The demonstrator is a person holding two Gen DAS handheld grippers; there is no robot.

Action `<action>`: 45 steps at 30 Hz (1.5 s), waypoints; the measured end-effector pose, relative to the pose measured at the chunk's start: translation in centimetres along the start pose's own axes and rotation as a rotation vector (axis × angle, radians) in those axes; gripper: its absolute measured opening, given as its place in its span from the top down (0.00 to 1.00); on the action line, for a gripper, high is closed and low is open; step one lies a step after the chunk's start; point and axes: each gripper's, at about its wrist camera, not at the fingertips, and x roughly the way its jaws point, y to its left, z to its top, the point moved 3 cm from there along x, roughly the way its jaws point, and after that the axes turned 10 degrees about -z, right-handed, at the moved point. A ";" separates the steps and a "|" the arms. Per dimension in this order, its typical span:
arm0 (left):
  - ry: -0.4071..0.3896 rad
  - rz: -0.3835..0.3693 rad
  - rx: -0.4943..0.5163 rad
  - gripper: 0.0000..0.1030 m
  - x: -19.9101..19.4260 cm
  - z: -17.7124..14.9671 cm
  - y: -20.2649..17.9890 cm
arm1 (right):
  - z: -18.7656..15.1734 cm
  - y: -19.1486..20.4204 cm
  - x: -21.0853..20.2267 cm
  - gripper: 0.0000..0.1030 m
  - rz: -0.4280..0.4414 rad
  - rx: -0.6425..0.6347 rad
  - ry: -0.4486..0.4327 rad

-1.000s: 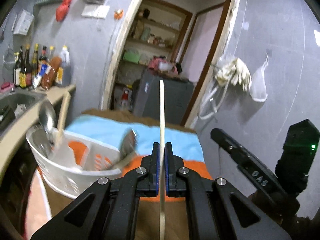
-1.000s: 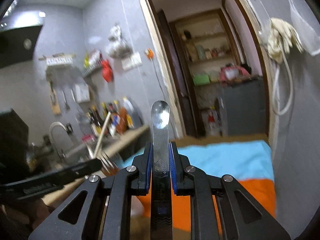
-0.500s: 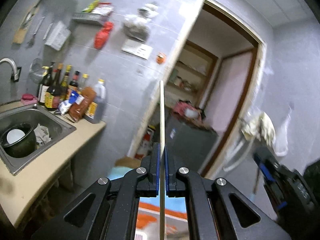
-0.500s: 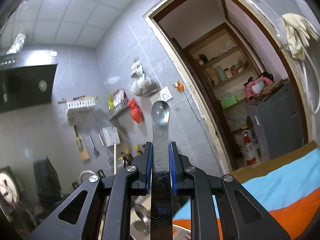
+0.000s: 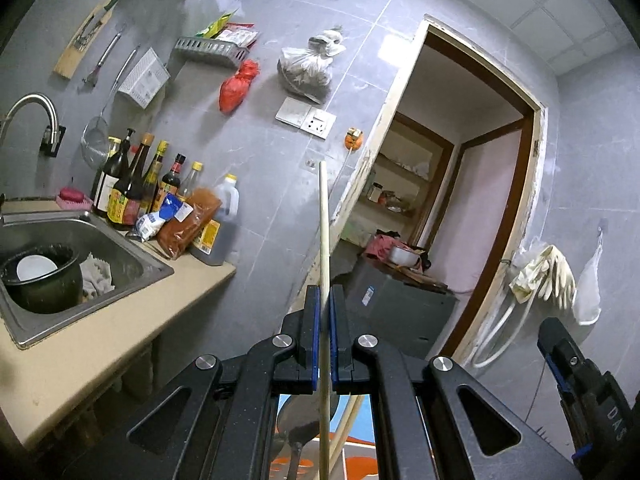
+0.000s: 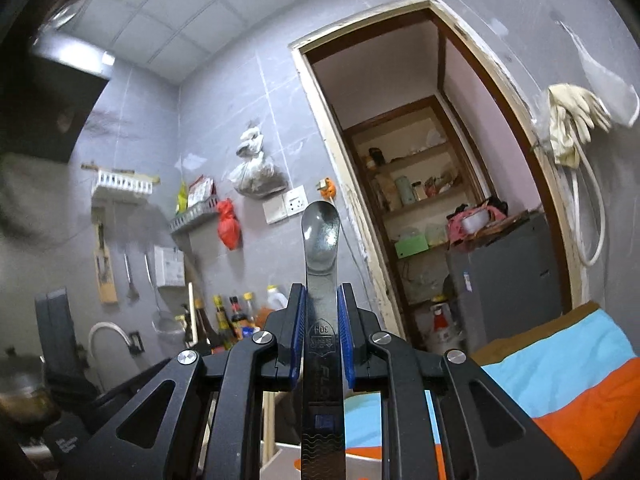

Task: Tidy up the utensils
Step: 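Carry the chopstick and knife to the caddy with both tools, then release the chopstick and knife into the caddy with both tools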

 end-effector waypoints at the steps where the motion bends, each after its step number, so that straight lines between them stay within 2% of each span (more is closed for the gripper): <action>1: 0.001 0.001 0.012 0.98 0.0 -0.2 -0.1 | -0.4 0.2 0.1 0.87 0.002 -0.019 0.001; 7: 0.017 -0.021 0.056 0.98 0.3 -1.6 -0.5 | -1.4 0.8 0.2 0.87 -0.013 -0.083 -0.002; 24: 0.029 -0.013 0.145 0.98 -0.1 -3.5 -1.4 | -2.6 1.1 -0.3 0.86 -0.036 -0.125 0.002; 32: 0.102 -0.038 0.186 0.96 -0.7 -4.0 -1.7 | -2.4 1.1 -0.7 0.85 -0.027 -0.132 0.018; 36: 0.130 -0.047 0.175 0.88 -1.2 -4.1 -1.6 | -2.0 1.0 -0.9 0.85 -0.029 -0.126 0.020; 40: 0.159 -0.055 0.148 0.74 -1.7 -3.8 -1.5 | -1.1 1.0 -1.3 0.78 -0.032 -0.126 0.021; 45: 0.214 -0.062 0.142 0.68 -2.4 -2.9 -2.6 | 0.7 0.5 -2.1 0.76 -0.059 -0.122 0.034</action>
